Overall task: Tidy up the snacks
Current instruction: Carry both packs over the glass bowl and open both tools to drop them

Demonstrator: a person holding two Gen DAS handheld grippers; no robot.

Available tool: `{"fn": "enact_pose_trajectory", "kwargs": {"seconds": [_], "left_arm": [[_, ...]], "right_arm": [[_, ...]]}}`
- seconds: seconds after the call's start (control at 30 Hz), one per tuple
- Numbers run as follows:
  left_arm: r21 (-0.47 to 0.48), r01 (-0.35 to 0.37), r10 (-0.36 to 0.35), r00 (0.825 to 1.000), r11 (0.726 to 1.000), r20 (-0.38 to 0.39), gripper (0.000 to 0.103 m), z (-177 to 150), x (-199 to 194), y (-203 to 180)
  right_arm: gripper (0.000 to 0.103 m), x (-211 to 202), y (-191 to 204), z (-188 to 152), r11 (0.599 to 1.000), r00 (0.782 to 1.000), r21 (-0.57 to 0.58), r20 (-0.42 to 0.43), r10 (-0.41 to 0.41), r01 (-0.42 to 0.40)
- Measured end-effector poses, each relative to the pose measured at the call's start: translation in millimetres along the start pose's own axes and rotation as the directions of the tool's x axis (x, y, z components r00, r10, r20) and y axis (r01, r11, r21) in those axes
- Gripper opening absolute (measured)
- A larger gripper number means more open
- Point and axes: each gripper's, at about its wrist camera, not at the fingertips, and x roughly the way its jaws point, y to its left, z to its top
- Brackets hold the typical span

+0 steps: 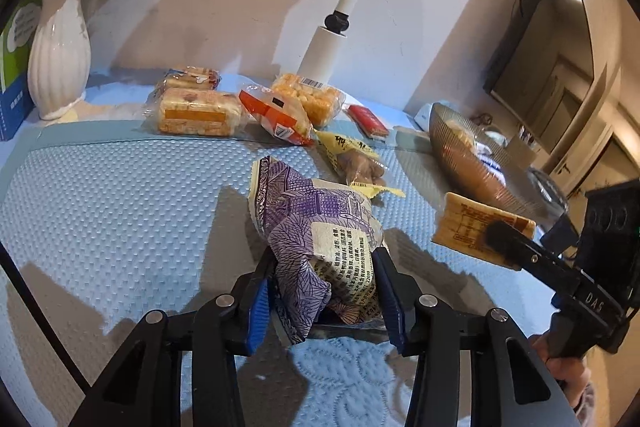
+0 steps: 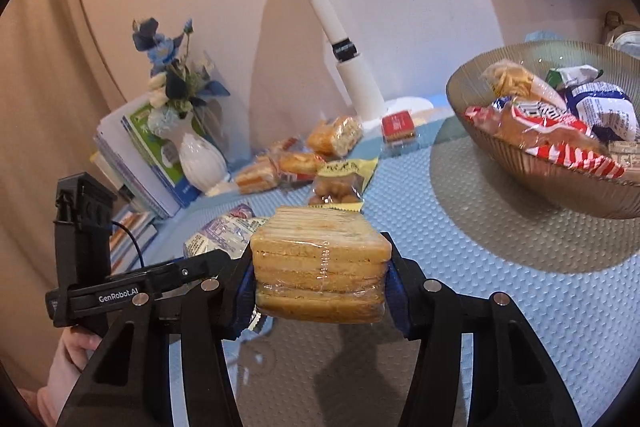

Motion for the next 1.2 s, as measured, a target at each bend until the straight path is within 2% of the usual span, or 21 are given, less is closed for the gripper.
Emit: {"fn": "enact_pose_trajectory", "kwargs": {"seconds": [0.13,0.23,0.43,0.5,0.67,0.77,0.93,1.0,1.03,1.07,1.1,1.13,1.2], "left_arm": [[0.008,-0.018,0.018,1.0,1.0,0.015,0.044,14,-5,-10],[0.021,0.002,-0.002,1.0,1.0,0.025,0.042,32,-7,-23],[0.083,0.005,-0.011,0.997,0.997,0.076,0.041,79,-7,-65],[0.067,0.047,-0.053,0.994,0.997,0.091,0.041,93,-8,-75],[0.114,0.096,-0.112,0.984,0.989,0.139,0.041,129,-7,-114],[0.158,0.138,-0.16,0.978,0.978,0.135,0.041,144,6,-146],[0.198,0.234,-0.255,0.963,0.952,0.088,0.041,147,53,-195],[0.186,0.267,-0.278,0.96,0.945,0.036,0.042,145,80,-210],[0.179,0.277,-0.28,0.96,0.944,-0.007,0.047,142,93,-216],[0.173,0.28,-0.274,0.96,0.944,-0.057,0.063,140,107,-219],[0.164,0.266,-0.252,0.962,0.95,-0.104,0.085,136,118,-222],[0.152,0.243,-0.225,0.966,0.958,-0.125,0.092,133,125,-221],[0.131,0.216,-0.202,0.973,0.968,-0.108,0.094,130,127,-214]], "right_arm": [[0.053,-12,-6,10,0.999,0.998,0.026,0.061,0.022,-0.023],[0.053,-23,-11,25,0.998,0.994,0.046,0.106,0.036,-0.041],[0.053,-53,-28,78,0.999,0.978,0.04,0.207,0.013,-0.022],[0.053,-65,-38,93,0.998,0.97,0.054,0.243,0.01,-0.024],[0.053,-90,-67,125,0.997,0.954,0.073,0.295,-0.057,0.036],[0.053,-99,-85,133,0.992,0.945,0.089,0.308,-0.112,0.089],[0.054,-106,-121,135,0.973,0.925,0.145,0.311,-0.219,0.182],[0.063,-103,-141,130,0.962,0.927,0.183,0.28,-0.25,0.204],[0.086,-103,-150,128,0.958,0.933,0.205,0.259,-0.249,0.199],[0.1,-103,-159,125,0.951,0.94,0.241,0.233,-0.251,0.194],[0.101,-106,-167,121,0.941,0.941,0.281,0.223,-0.256,0.19],[0.101,-108,-171,118,0.936,0.938,0.296,0.228,-0.261,0.189],[0.101,-114,-175,114,0.928,0.929,0.307,0.231,-0.288,0.211]]}}
